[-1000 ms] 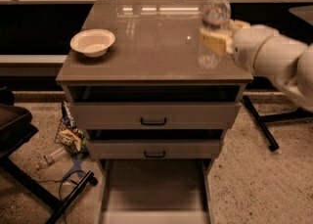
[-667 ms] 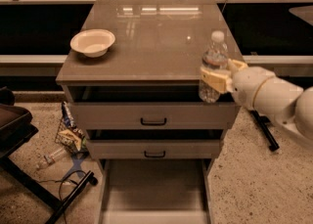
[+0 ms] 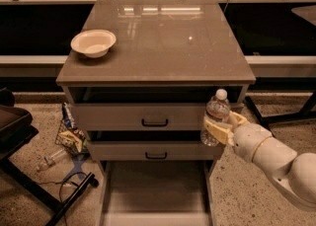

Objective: Place water bottle into bottom drawer

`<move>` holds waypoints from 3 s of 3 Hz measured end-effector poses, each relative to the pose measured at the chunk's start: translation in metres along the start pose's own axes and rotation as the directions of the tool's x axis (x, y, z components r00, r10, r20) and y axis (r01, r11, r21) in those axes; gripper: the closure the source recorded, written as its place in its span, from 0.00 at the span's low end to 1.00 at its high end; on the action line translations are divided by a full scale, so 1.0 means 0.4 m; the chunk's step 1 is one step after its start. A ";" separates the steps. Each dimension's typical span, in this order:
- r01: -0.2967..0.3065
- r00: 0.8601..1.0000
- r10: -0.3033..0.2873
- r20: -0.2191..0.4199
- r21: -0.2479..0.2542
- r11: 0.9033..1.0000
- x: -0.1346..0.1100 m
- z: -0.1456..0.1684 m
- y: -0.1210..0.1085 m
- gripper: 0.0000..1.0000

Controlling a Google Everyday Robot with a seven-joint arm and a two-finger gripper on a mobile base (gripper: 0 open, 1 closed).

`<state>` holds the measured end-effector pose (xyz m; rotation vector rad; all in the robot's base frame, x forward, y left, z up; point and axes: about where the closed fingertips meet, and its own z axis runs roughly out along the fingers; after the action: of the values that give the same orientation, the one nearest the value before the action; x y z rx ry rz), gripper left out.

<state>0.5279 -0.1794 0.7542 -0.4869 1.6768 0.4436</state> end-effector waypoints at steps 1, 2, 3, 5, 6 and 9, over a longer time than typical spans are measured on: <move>-0.015 1.000 0.015 0.004 -0.003 1.000 0.020 0.001 -0.001 1.00; -0.026 1.000 0.026 0.011 -0.030 0.999 0.045 0.013 -0.001 1.00; 0.001 1.000 0.001 0.026 -0.090 0.996 0.145 0.041 -0.056 1.00; 0.041 0.999 -0.044 -0.003 -0.267 0.963 0.458 0.110 -0.209 1.00; 0.040 0.998 -0.053 -0.027 -0.352 0.935 0.545 0.064 -0.242 1.00; 0.020 1.000 -0.021 0.004 -0.543 0.840 0.584 -0.074 -0.152 1.00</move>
Offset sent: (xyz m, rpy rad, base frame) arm 0.0056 0.0004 -0.0347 0.0566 0.0093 0.0535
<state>0.5043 -0.2624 0.5270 -0.9206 1.5312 0.9161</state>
